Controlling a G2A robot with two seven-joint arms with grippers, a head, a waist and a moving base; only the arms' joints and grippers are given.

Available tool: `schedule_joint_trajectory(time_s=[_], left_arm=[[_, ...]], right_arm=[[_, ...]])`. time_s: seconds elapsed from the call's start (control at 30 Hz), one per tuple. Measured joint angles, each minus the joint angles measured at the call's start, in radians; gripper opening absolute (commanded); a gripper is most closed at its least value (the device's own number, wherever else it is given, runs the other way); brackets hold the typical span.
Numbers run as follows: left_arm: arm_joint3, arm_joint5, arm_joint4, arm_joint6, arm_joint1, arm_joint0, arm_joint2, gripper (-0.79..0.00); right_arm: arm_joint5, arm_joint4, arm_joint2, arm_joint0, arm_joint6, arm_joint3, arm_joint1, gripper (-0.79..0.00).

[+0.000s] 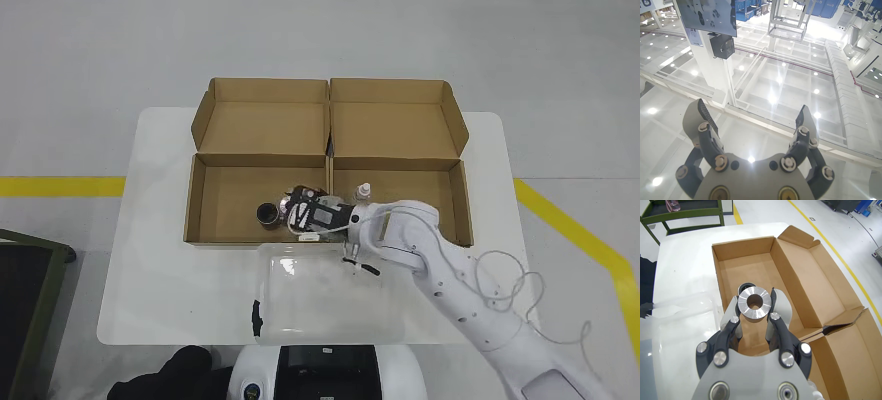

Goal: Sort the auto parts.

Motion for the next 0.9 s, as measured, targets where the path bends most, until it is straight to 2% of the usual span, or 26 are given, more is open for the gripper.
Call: schedule_joint_trajectory(time_s=[0.3, 0.7, 0.9], left_arm=[[0.000, 0.000, 0.000, 0.000, 0.000, 0.000, 0.000, 0.000], [0.000, 0.000, 0.000, 0.000, 0.000, 0.000, 0.000, 0.000], [0.000, 0.000, 0.000, 0.000, 0.000, 0.000, 0.000, 0.000]], right_arm=[[0.024, -0.016, -0.054, 0.071, 0.075, 0.102, -0.027, -0.785], [0.028, 0.010, -0.121, 0.145, 0.116, 0.226, -0.069, -0.785], [0.026, 0.018, -0.145, 0.170, 0.121, 0.278, -0.088, -0.677]])
